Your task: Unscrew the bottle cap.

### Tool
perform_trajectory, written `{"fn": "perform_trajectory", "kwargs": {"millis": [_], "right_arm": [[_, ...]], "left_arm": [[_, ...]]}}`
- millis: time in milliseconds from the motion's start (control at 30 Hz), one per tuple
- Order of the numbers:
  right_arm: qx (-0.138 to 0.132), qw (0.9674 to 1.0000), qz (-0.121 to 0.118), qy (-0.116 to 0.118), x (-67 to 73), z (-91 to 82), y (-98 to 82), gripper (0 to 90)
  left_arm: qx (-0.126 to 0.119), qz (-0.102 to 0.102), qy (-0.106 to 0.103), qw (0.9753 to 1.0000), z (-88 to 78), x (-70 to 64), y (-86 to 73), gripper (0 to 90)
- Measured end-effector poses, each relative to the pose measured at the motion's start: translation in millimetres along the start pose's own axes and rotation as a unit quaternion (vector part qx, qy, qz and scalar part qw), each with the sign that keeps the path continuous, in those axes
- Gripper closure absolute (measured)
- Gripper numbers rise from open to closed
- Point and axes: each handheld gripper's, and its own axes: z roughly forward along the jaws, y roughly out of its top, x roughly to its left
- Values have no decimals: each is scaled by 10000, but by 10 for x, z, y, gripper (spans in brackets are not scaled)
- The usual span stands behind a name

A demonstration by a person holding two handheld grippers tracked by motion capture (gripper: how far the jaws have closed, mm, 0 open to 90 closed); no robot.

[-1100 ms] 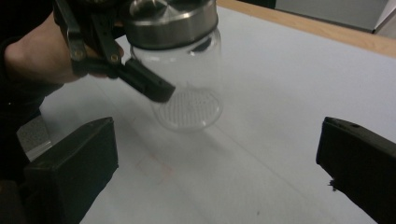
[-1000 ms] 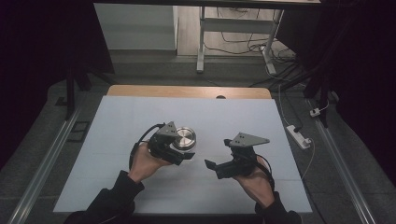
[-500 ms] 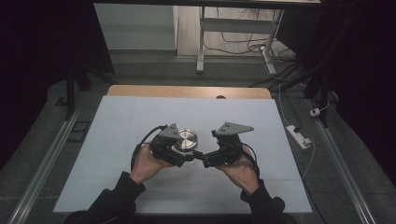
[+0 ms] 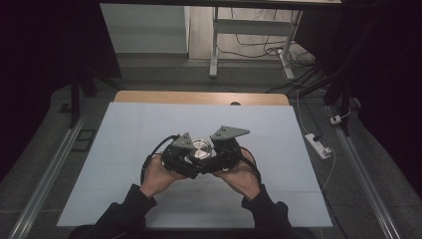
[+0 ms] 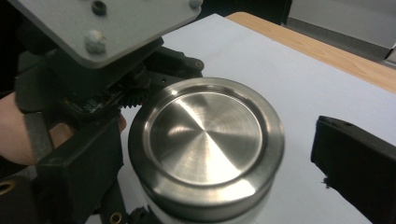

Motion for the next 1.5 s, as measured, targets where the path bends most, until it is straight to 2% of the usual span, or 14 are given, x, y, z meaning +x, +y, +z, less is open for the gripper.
{"fn": "perform_trajectory", "kwargs": {"millis": [167, 300, 433, 600, 733, 833, 867, 900, 933, 967, 1033, 1200, 1300, 1500], "right_arm": [[-104, 9997, -185, 147, 0, 34, -15, 171], [-79, 9994, -252, 217, 2, 39, -19, 184], [-54, 9979, -261, 582, -64, 23, -24, 187], [-26, 9896, -553, 1325, -155, -31, -15, 187], [-40, 9817, -579, 1811, -212, -57, -16, 160], [-155, 9864, -461, 1571, -195, -104, 12, 24], [-163, 9879, -460, 1474, -189, -130, 24, 7], [-163, 9879, -460, 1474, -189, -130, 24, 7], [-118, 9928, -393, 1124, -157, -183, 43, 0], [-118, 9928, -393, 1124, -157, -183, 43, 0], [-137, 9976, -237, 641, -93, -203, 56, 25], [-51, 9994, -342, 70, 48, -93, 46, 59], [-146, 9994, -302, 3, 64, -47, 26, 92], [-154, 9984, -375, 402, 40, -48, 15, 186]], "left_arm": [[-23, -14, -46, 10000, 7, -16, 7, 150], [45, 88, -123, 9999, 9, -10, 7, 150], [36, 153, -300, 9994, 1, -1, 6, 150], [-1, 567, -950, 9939, -38, 14, 8, 150], [-21, 672, -1100, 9917, -43, -2, 7, 150], [-10, 591, -924, 9940, -45, 2, 8, 150], [-42, 428, -726, 9964, -48, 13, 1, 150], [-42, 428, -726, 9964, -48, 13, 1, 150], [-50, 327, -571, 9978, -51, 16, -4, 150], [-50, 264, -452, 9986, -52, 12, -6, 150], [21, 247, -226, 9994, -60, 7, -2, 150], [-116, -10, 56, 9999, -50, -56, 13, 150], [-84, 91, 10, 9999, -73, -66, 28, 150], [-52, 313, -277, 9991, -92, -49, 35, 150]]}}
